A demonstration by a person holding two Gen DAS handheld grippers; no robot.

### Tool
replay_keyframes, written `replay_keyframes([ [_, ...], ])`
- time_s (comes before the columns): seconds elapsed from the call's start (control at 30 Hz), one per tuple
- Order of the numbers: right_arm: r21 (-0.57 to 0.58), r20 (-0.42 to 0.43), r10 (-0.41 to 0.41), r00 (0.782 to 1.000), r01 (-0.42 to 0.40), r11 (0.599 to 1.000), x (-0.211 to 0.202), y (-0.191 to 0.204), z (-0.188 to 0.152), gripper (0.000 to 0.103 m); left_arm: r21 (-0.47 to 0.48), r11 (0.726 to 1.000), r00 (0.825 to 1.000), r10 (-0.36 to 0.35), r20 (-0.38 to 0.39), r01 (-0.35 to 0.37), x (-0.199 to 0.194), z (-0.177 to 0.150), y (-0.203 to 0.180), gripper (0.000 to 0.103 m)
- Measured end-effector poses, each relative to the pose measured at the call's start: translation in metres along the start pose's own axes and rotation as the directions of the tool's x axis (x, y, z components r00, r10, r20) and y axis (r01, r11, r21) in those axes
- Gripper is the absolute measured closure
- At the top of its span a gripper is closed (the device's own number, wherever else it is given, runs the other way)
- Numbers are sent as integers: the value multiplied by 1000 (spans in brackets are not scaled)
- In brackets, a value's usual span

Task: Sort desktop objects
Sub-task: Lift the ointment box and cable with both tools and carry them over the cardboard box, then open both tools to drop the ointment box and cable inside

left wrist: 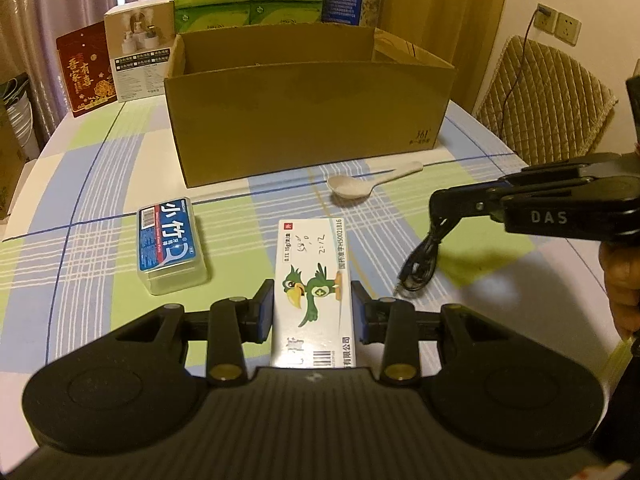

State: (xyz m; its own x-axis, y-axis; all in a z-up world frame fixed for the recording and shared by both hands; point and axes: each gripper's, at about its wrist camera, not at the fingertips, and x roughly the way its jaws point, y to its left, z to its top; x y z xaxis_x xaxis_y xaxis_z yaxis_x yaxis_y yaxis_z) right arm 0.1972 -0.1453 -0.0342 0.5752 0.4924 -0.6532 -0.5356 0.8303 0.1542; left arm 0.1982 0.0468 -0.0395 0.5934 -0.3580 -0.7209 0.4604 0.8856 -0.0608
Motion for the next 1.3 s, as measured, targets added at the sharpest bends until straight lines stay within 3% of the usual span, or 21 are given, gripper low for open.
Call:
replay_keyframes([
  [0.4, 5, 43, -4, 999, 4, 1000, -25, -7, 22, 97, -23, 1000, 1000, 15, -3, -16, -12, 19, -5, 70],
  [0.6, -35, 105, -15, 994, 18, 999, -47, -14, 68, 97, 12, 999, 999, 45, 30, -45, -25, 72, -5, 70],
  [0.9, -65, 218, -43, 975, 59, 996, -64, -38, 171, 97, 32, 996, 990, 75, 116, -80, -21, 181, 10, 70],
  [1.1, -72, 215, -87, 973, 105, 992, -31, -57, 214, 97, 1, 991, 983, 131, 132, -133, 13, 225, 31, 70],
  [1.3, -68, 189, -99, 977, 114, 991, 4, -68, 220, 96, -13, 990, 983, 141, 119, -141, 45, 241, 44, 70],
])
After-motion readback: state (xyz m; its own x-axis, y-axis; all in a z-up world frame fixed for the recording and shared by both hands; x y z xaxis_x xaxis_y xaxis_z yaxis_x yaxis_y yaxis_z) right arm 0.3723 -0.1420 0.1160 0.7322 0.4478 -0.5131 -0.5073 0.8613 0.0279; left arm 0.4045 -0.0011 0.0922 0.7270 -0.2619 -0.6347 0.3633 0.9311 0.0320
